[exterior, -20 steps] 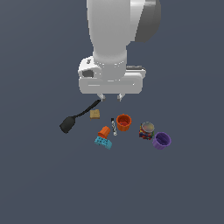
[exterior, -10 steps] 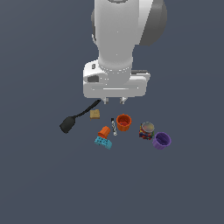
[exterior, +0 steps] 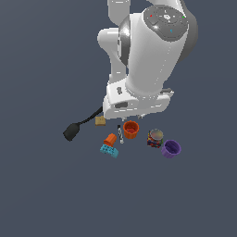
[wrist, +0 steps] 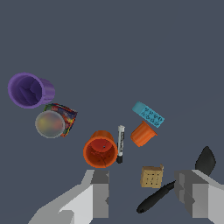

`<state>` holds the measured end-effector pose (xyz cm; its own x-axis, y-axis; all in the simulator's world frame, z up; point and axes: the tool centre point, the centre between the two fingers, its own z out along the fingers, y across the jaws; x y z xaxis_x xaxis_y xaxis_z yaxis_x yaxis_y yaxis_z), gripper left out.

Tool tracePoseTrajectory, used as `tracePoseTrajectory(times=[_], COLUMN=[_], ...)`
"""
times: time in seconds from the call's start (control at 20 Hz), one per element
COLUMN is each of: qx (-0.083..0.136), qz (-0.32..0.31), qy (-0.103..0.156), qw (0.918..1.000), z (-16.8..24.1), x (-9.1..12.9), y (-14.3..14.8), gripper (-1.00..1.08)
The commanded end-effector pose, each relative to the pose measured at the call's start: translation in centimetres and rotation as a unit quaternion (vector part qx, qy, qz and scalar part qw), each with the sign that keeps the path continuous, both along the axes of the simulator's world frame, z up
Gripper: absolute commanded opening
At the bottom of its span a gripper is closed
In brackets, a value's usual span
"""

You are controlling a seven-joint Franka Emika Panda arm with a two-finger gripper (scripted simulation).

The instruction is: Pick up a designated object from a clutter of objects.

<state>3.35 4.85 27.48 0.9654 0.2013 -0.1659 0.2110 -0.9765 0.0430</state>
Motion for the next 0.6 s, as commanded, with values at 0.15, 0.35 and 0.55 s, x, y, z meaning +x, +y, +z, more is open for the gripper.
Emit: tracePoseTrajectory(times=[0.15, 0.35, 0.55], qx=[-0.027, -0.05, -0.074], qz=[0.067, 0.116, 0.162], qy=[0.041, 0.07, 0.098], qw=[0.9965, 0.9896, 0.9791], z=[-2.4, -4.2, -6.2], x=[1.5, 2.3, 2.9], y=[3.4, 6.0, 8.7], gripper=[0.28, 0.28, 0.28])
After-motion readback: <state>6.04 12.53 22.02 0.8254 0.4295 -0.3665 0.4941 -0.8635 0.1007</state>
